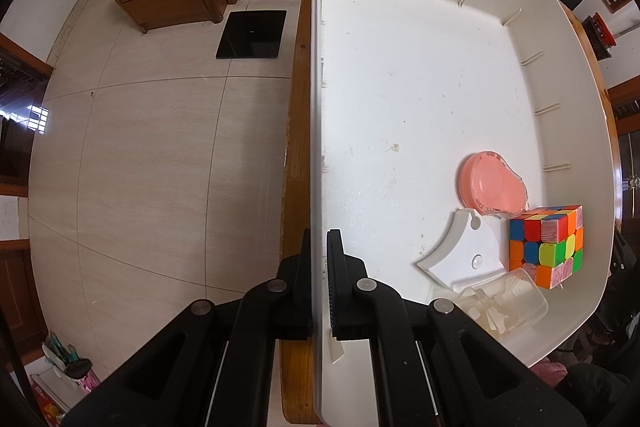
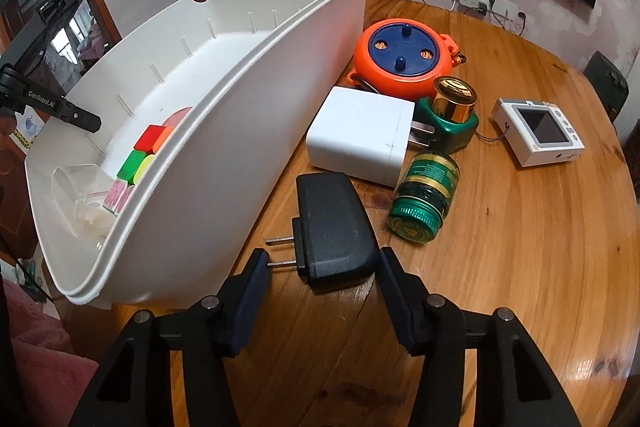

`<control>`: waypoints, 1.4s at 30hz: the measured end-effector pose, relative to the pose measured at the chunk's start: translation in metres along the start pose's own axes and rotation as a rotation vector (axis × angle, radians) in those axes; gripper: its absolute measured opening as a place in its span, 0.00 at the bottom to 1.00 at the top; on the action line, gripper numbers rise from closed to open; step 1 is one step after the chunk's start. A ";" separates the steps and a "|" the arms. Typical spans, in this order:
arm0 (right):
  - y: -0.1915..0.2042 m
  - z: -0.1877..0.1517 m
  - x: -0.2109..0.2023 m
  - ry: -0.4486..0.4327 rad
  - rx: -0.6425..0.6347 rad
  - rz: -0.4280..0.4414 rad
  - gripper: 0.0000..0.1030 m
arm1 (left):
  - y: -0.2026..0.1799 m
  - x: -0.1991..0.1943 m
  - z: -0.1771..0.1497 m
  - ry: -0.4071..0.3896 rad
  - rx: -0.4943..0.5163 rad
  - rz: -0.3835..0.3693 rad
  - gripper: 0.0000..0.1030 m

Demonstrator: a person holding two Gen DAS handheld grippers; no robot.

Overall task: Organize rigid objects
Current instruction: 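Move the right tool to the black charger and grasp it, then carry the black charger into the tray and release it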

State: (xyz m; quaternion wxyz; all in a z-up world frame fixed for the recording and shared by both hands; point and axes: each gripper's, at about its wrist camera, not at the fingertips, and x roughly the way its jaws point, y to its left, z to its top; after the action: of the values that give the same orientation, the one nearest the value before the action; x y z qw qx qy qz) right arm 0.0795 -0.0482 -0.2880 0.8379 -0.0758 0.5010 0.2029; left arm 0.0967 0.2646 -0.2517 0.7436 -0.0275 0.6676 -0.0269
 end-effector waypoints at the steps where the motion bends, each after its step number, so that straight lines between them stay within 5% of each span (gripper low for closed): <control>1: -0.001 0.000 -0.001 0.002 0.009 0.003 0.54 | 0.000 0.000 0.000 0.000 0.000 0.000 0.04; 24: -0.017 0.022 -0.065 -0.131 0.143 -0.007 0.53 | 0.003 0.000 -0.002 0.000 0.013 0.005 0.04; 42: 0.049 0.081 -0.097 -0.181 -0.044 0.028 0.53 | 0.003 0.000 -0.002 -0.003 0.016 0.013 0.04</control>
State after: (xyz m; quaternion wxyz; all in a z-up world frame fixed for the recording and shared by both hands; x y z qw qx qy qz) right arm 0.0847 -0.0025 -0.1606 0.8749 -0.0686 0.4197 0.2315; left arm 0.0949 0.2677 -0.2519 0.7448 -0.0175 0.6665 -0.0274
